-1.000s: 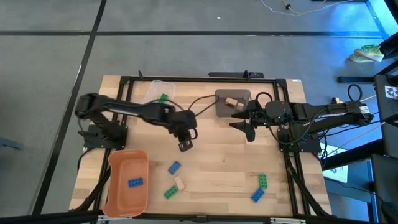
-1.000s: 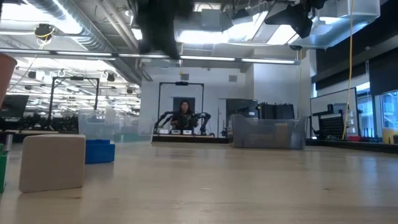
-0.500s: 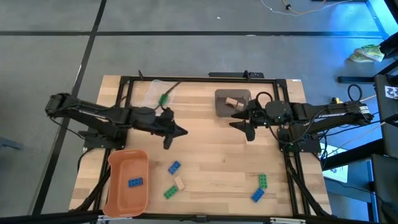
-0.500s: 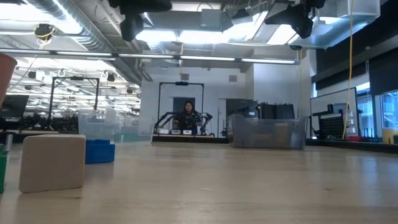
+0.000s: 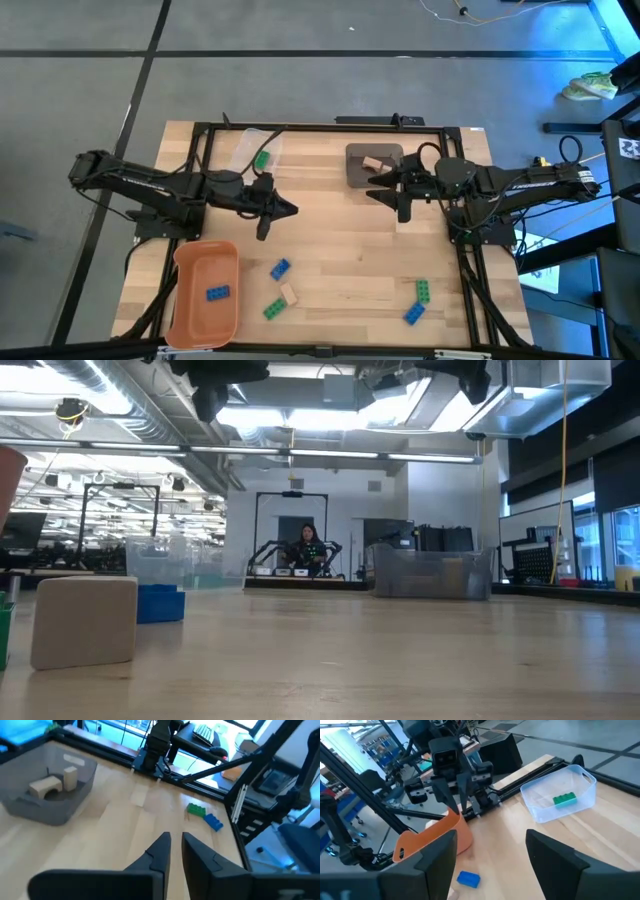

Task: Sort & place blocks by color
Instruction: Put the left blue game piece into the orange bin

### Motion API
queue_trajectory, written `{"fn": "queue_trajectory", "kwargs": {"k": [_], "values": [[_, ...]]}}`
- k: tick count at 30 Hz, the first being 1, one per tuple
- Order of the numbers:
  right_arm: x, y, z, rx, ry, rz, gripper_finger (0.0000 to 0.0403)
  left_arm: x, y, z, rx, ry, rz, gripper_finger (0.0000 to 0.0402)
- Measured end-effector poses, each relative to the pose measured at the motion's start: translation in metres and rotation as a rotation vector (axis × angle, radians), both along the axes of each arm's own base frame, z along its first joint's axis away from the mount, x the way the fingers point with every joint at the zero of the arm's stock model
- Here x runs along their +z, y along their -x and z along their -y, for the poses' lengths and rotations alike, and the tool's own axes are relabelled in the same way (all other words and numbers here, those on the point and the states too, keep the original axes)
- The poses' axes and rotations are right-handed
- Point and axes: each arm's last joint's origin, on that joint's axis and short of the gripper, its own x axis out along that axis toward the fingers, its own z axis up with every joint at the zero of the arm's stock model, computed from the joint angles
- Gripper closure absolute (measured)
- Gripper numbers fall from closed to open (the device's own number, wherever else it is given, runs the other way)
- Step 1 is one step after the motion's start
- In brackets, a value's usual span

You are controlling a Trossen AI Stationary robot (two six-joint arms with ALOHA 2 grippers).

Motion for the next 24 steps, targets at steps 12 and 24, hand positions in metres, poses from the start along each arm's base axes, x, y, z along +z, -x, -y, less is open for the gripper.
{"fn": "queue_trajectory", "kwargs": {"k": [12, 24], "values": [[-0.0002, 0.0001, 0.0, 0.009, 0.049, -0.007, 0.0166, 0.001, -0.0003, -0.0001, -0.018, -0.101, 0.013, 0.0267], [-0.0005, 0.0001, 0.0, 0.016, 0.074, -0.012, 0.0166, 0.0058, -0.0013, -0.0023, 0.088, 0.009, 0.063, 0.0112]]}}
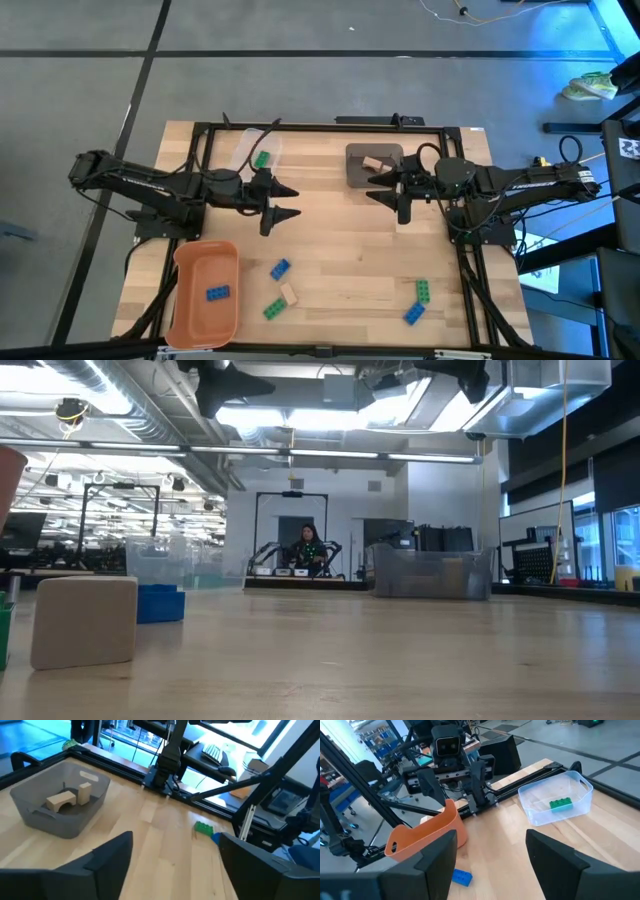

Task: Sort & place blocks by color
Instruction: Put the left blue game piece into the orange bin

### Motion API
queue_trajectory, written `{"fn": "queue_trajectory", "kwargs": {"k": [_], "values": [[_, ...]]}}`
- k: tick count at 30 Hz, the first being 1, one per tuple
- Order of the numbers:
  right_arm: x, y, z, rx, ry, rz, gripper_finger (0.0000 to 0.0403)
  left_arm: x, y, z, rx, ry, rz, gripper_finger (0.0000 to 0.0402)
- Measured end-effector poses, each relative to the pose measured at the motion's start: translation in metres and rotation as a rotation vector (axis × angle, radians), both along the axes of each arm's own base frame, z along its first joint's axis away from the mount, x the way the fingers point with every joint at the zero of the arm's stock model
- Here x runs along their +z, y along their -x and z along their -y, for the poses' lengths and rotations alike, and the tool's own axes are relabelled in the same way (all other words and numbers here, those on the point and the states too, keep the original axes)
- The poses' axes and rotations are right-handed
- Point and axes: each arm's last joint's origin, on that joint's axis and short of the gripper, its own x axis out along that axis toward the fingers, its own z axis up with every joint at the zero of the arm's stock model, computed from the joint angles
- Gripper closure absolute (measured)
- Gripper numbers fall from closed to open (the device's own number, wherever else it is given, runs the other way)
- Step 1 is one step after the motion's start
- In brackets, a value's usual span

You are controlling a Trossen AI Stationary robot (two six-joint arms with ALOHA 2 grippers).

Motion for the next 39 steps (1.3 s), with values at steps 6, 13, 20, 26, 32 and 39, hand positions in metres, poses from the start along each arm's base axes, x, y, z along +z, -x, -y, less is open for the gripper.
{"fn": "queue_trajectory", "kwargs": {"k": [6, 13, 20, 26, 32, 39], "values": [[0.0, 0.0, 0.0, 0.009, 0.022, -0.002, 0.0166, 0.0, 0.0, 0.004, 0.004, 0.094, 0.004, 0.0097], [0.0, 0.0, -0.001, 0.045, 0.046, -0.004, 0.0166, 0.017, 0.0, 0.022, 0.005, 0.081, -0.152, 0.0101], [0.0, 0.0, -0.001, 0.045, 0.047, -0.008, 0.0166, 0.029, -0.015, 0.052, -0.071, 0.028, -0.417, 0.0101], [-0.001, 0.0, -0.001, 0.044, 0.044, -0.012, 0.0166, 0.013, -0.03, 0.086, -0.099, 0.081, -0.618, 0.0101], [-0.001, 0.0, -0.001, 0.045, 0.046, -0.016, 0.0166, -0.025, -0.042, 0.122, -0.079, 0.175, -0.793, 0.0101], [-0.001, 0.0, -0.001, 0.045, 0.047, -0.018, 0.0166, -0.079, -0.058, 0.142, 0.084, 0.258, -0.956, 0.0101]]}}
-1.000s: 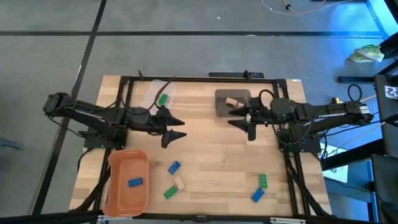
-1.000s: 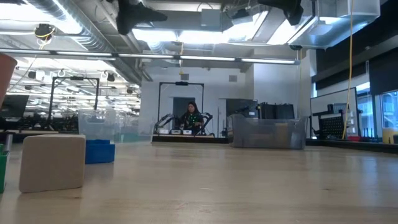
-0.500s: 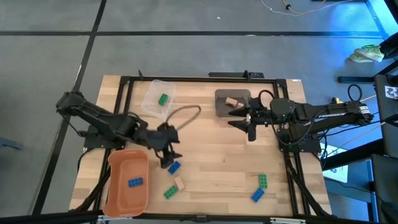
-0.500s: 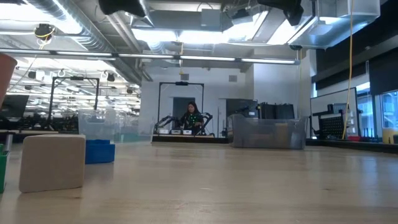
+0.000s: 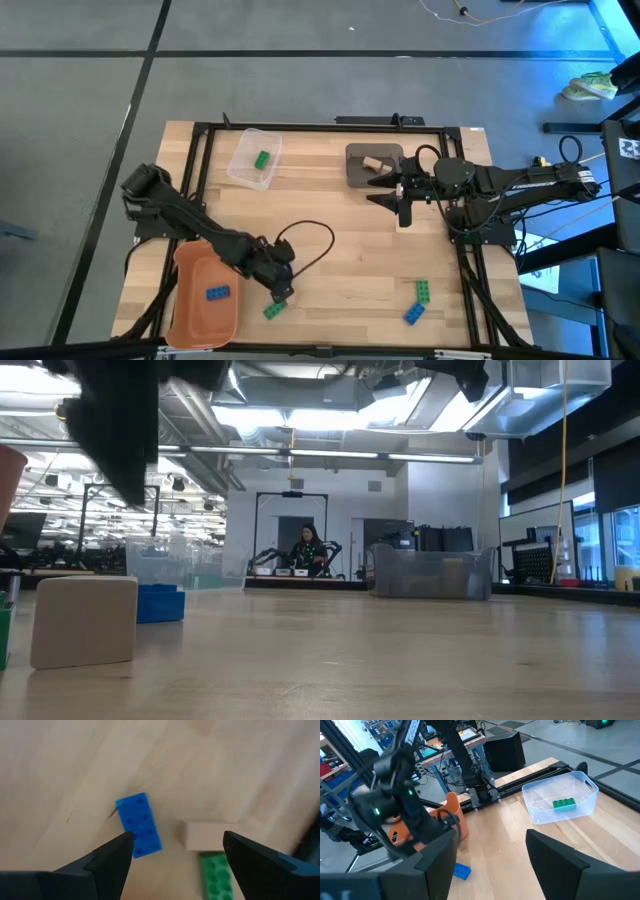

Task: Sort & place blocks by color
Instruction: Put the left blue game piece into the orange bin

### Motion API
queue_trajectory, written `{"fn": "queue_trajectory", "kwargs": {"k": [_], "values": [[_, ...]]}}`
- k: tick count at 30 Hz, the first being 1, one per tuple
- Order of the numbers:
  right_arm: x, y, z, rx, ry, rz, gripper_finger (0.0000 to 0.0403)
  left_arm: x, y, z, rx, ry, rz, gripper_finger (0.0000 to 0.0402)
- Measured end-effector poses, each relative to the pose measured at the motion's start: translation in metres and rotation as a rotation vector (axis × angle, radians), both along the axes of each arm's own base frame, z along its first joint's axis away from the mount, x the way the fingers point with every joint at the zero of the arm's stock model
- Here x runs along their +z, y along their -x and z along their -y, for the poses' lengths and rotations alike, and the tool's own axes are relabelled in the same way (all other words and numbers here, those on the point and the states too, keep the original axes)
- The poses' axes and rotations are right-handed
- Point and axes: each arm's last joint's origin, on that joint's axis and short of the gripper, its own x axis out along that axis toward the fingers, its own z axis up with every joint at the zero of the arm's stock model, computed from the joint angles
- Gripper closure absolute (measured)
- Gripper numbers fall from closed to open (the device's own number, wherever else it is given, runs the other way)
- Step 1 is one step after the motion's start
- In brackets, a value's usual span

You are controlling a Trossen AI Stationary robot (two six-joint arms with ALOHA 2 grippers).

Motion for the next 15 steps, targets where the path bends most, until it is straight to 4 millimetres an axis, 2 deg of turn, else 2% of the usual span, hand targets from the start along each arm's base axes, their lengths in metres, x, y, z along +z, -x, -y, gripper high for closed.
{"fn": "queue_trajectory", "kwargs": {"k": [7, 10, 15], "values": [[0.0, 0.0, 0.0, 0.0, 0.0, -0.001, 0.0166, -0.038, -0.007, -0.013, 0.2, -0.008, -0.217, 0.0101], [0.0, 0.0, 0.0, 0.0, 0.0, -0.001, 0.0166, -0.044, -0.01, -0.017, 0.213, -0.018, -0.251, 0.0102], [0.0, 0.0, 0.0, 0.0, 0.0, -0.004, 0.0166, -0.043, -0.016, -0.018, 0.199, 0.004, -0.198, 0.0102]]}}
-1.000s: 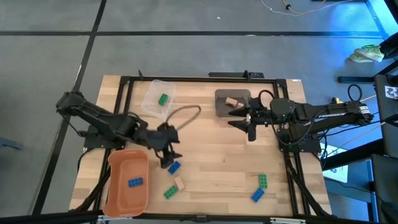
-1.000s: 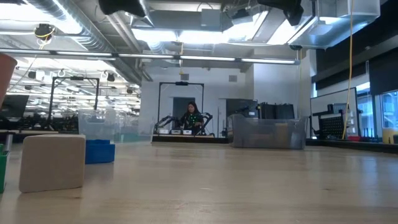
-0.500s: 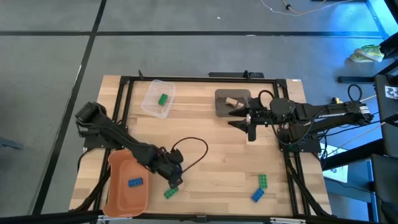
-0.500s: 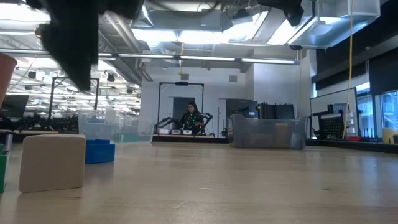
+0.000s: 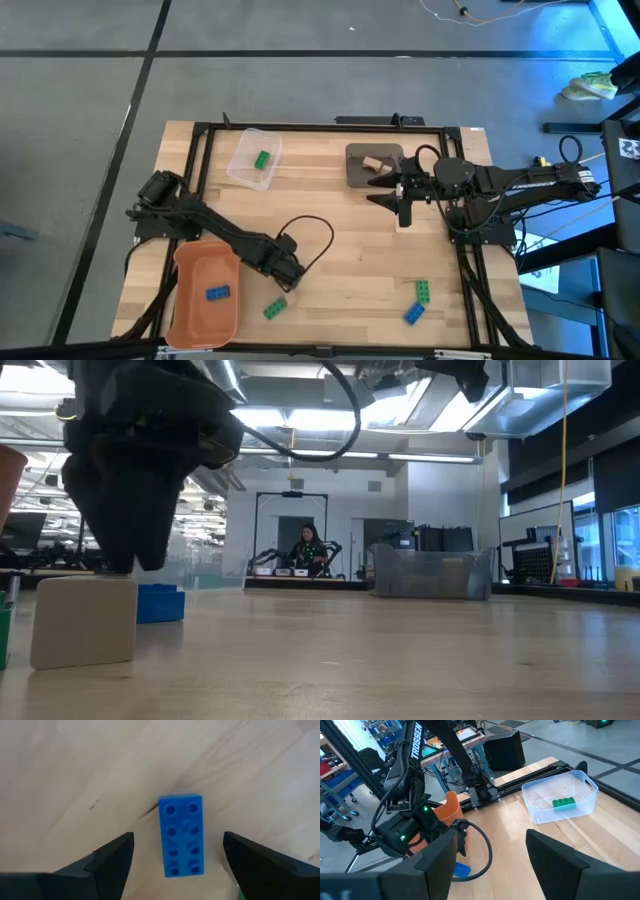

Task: Sort & place blocks by color
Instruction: Put the left blue game piece into the orange bin

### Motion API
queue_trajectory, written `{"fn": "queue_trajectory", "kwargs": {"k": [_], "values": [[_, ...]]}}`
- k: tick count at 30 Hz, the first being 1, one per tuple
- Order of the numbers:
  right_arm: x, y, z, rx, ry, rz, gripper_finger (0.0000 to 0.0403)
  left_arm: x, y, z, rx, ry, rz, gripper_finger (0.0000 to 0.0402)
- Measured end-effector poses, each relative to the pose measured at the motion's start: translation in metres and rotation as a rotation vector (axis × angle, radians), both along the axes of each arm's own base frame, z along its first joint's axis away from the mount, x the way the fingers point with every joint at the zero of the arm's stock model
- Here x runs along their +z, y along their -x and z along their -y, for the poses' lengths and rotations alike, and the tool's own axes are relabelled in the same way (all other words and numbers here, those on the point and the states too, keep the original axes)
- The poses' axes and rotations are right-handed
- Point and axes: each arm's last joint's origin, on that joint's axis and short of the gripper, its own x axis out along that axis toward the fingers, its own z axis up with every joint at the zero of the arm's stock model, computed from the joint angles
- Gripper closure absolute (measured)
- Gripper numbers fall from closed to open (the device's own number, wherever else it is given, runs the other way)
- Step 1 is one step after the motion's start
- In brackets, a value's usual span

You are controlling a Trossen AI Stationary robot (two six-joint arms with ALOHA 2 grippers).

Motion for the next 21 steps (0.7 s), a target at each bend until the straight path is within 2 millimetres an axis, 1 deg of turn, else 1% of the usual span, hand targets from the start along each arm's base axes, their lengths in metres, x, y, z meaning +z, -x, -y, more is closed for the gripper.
{"fn": "queue_trajectory", "kwargs": {"k": [3, 8, 13, 16, 21], "values": [[0.0, 0.0, 0.0, 0.0, 0.0, 0.0, 0.0166, -0.001, 0.0, 0.0, 0.001, -0.006, 0.001, 0.0102], [0.0, 0.0, 0.0, 0.0, 0.0, -0.002, 0.0166, -0.012, 0.002, -0.001, 0.005, -0.021, -0.033, 0.0102], [-0.001, 0.0, 0.0, 0.0, 0.001, -0.007, 0.0166, -0.014, -0.002, 0.001, 0.005, -0.008, -0.007, 0.0102], [-0.001, 0.0, 0.0, -0.003, 0.002, -0.012, 0.0166, -0.022, -0.003, 0.002, 0.003, -0.012, -0.024, 0.0102], [-0.002, 0.0, 0.0, -0.006, 0.004, -0.018, 0.0166, -0.029, -0.005, 0.004, -0.057, 0.008, -0.045, 0.0103]]}}
